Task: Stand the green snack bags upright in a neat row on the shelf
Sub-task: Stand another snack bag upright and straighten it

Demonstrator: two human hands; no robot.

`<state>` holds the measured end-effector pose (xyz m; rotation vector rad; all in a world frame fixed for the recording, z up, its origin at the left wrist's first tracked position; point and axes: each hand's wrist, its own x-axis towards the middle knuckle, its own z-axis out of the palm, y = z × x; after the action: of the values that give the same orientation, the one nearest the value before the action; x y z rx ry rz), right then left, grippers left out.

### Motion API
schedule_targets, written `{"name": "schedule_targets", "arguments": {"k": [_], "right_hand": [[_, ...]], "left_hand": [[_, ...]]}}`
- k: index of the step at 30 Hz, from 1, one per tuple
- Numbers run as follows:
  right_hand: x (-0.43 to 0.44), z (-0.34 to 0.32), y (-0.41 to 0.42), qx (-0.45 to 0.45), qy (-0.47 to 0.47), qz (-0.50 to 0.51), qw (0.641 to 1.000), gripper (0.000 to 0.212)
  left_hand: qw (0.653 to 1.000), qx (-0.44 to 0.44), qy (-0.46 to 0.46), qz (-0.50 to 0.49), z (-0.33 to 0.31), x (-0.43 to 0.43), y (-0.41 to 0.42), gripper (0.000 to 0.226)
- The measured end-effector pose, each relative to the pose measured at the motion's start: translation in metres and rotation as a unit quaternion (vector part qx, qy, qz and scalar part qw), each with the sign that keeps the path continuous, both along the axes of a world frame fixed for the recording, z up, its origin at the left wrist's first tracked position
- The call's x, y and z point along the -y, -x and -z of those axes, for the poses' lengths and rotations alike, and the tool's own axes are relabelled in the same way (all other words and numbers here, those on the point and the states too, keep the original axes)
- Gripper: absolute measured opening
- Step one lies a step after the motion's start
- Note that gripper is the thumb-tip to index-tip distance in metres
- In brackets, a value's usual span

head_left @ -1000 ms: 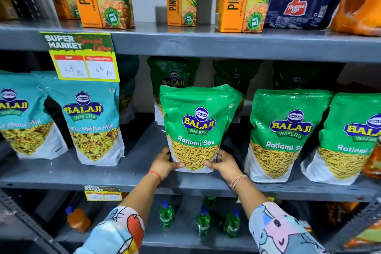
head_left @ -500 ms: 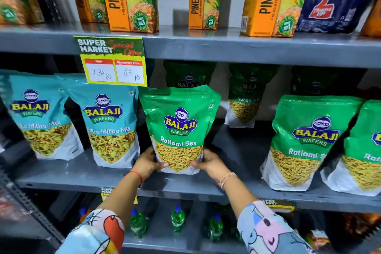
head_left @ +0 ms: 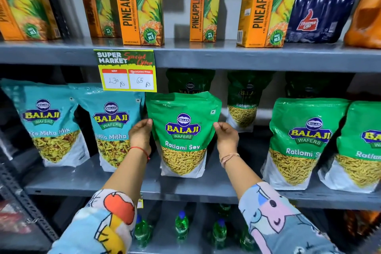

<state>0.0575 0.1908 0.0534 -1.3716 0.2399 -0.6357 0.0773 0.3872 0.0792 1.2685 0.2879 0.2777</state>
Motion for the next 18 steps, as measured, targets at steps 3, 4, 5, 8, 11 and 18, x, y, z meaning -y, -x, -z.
{"name": "schedule_targets", "arguments": {"k": [3,4,5,8,11,18], "right_hand": [[-0.002,0.004,0.004,0.022,-0.016,0.0,1.0,0.011],[-0.002,0.006,0.006,0.028,-0.015,-0.005,0.999,0.012],[0.0,0.008,0.008,0.024,-0.004,-0.013,1.0,0.013],[0.004,0.023,0.016,-0.02,0.049,-0.048,0.997,0.025],[0.003,0.041,0.02,-0.075,0.105,-0.078,0.989,0.038],[-0.005,0.045,0.019,-0.093,0.115,-0.11,0.983,0.03]], "left_hand": [[1.0,0.013,-0.015,-0.001,0.0,0.0,0.002,0.031],[1.0,0.024,-0.015,0.009,0.001,-0.001,0.003,0.032],[0.999,0.031,-0.019,0.025,0.004,-0.004,0.004,0.033],[0.993,0.019,-0.065,0.1,0.022,-0.01,0.007,0.036],[0.972,-0.037,-0.204,0.113,0.045,-0.006,0.013,0.033],[0.958,-0.04,-0.278,0.061,0.057,-0.001,0.006,0.027]]}}
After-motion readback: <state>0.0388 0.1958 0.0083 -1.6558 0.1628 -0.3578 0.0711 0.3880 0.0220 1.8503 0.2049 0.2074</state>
